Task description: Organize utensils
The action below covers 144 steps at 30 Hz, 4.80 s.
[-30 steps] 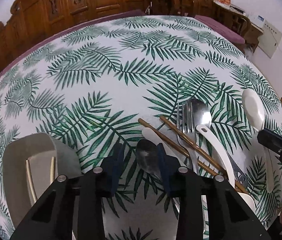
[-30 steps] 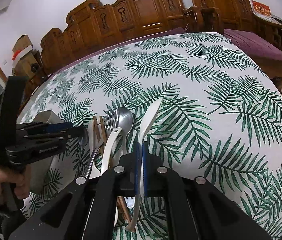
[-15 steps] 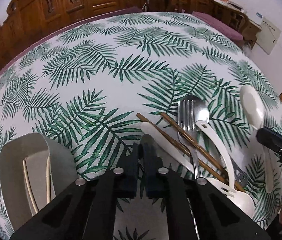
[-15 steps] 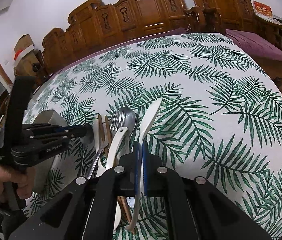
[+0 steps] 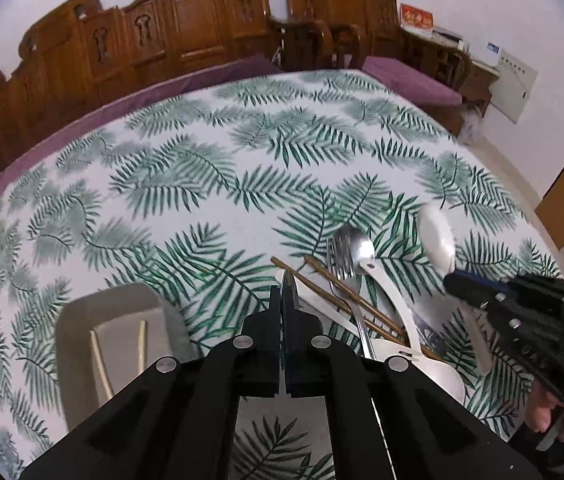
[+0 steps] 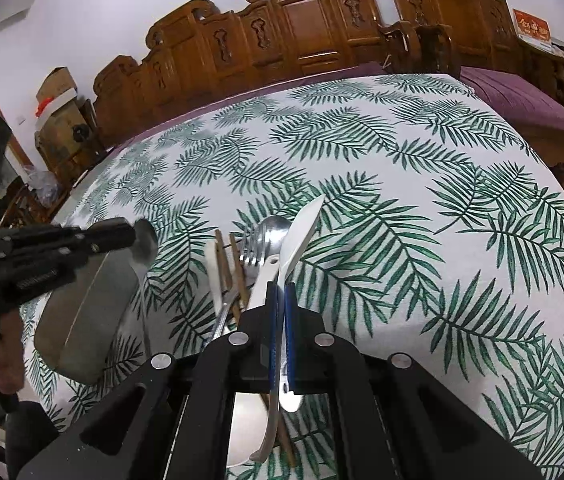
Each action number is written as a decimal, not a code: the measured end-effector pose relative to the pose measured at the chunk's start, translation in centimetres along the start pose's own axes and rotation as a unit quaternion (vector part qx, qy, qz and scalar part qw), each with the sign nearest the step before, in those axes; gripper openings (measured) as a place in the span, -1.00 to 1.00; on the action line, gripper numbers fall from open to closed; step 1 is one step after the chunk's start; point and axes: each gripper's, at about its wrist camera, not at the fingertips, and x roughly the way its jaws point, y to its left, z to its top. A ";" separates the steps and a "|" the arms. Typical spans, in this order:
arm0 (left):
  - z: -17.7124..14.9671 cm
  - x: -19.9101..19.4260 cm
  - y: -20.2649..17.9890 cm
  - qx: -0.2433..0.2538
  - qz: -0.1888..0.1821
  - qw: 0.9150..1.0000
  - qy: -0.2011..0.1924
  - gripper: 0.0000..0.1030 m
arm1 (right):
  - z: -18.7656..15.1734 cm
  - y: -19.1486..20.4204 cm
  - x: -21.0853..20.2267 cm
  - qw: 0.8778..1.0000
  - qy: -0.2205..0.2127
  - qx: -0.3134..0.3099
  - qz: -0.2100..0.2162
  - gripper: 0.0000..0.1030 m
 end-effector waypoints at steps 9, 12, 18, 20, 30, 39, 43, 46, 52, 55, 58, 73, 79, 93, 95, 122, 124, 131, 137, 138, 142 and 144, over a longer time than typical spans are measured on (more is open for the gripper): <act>0.1 -4.0 1.9 -0.005 0.009 0.999 -0.032 -1.00 | -0.4 2.2 -0.2 1.000 0.003 -0.016 0.013 -0.91; -0.1 -5.2 2.6 -0.005 0.015 0.999 -0.039 -1.00 | -0.6 3.2 -0.3 1.000 0.003 -0.023 0.020 -0.91; -1.0 -7.2 4.4 -0.008 0.031 0.998 -0.050 -1.00 | -0.9 5.5 -0.7 0.999 0.000 -0.042 0.029 -0.91; -1.3 -7.6 5.0 -0.011 0.037 0.998 -0.052 -1.00 | -1.0 6.3 -0.9 0.998 -0.003 -0.049 0.030 -0.91; -2.1 -8.8 9.8 -0.029 0.070 0.996 -0.057 -1.00 | -1.4 8.1 -1.0 0.997 -0.001 -0.068 0.037 -0.91; -3.7 -5.3 11.8 -0.020 0.089 0.996 -0.018 -1.00 | -1.4 8.1 -0.8 0.997 0.001 -0.072 0.040 -0.91; -4.7 -3.0 12.0 -0.026 0.082 0.996 0.005 -1.00 | -1.4 7.9 -0.8 0.997 0.000 -0.071 0.039 -0.91; -5.1 -1.7 11.8 -0.029 0.075 0.997 0.013 -1.00 | -1.4 8.0 -0.7 0.997 0.002 -0.073 0.040 -0.91; -5.1 0.1 11.6 -0.039 0.066 0.997 0.023 -1.00 | -1.4 8.3 -0.6 0.996 0.003 -0.078 0.044 -0.91; -5.2 1.0 11.7 -0.048 0.058 0.997 0.032 -1.00 | -1.5 8.5 -0.4 0.996 0.005 -0.079 0.044 -0.91; -5.5 1.5 11.8 -0.057 0.051 0.996 0.037 -0.99 | -1.6 8.7 -0.3 0.996 0.007 -0.081 0.045 -0.91; -9.3 -6.2 12.0 -0.094 0.023 0.995 -0.037 -0.85 | -0.9 13.1 -0.7 0.991 0.004 -0.102 0.081 -0.91; -10.6 -8.0 12.5 -0.105 0.015 0.993 -0.051 -0.84 | -0.8 16.9 -0.7 0.987 0.008 -0.120 0.106 -0.91; -12.1 -10.7 16.3 -0.126 0.043 0.987 -0.086 -0.34 | -0.3 23.3 4.3 0.984 0.030 -0.135 0.117 -0.91; -12.3 -11.1 17.1 -0.131 0.048 0.986 -0.090 -0.33 | -0.4 24.0 5.6 0.984 0.037 -0.134 0.114 -0.91; -12.5 -11.2 17.3 -0.134 0.036 0.986 -0.095 -0.33 | -0.4 22.7 6.9 0.987 0.053 -0.123 0.088 -0.84; -12.4 -11.3 16.6 -0.124 0.032 0.987 -0.097 -0.33 | -0.4 21.3 5.6 0.988 0.045 -0.126 0.076 -0.84; -11.9 -11.3 13.9 -0.102 0.010 0.990 -0.099 -0.33 | 0.3 15.7 1.0 0.992 0.015 -0.124 0.029 -0.84; -11.7 -10.6 11.4 -0.083 -0.002 0.992 -0.092 -0.08 | 0.3 10.6 -1.2 0.992 0.001 -0.122 -0.025 -0.84; -11.6 -10.6 11.0 -0.080 -0.003 0.992 -0.094 0.06 | 0.2 9.9 -1.3 0.992 0.001 -0.120 -0.032 -0.84; -11.5 -10.3 9.5 -0.073 -0.013 0.993 -0.091 0.18 | -0.3 7.0 -1.1 0.991 0.004 -0.114 -0.065 -0.84; -11.5 -10.1 8.7 -0.068 -0.018 0.994 -0.089 0.21 | -0.6 6.1 -0.8 0.992 0.006 -0.106 -0.071 -0.71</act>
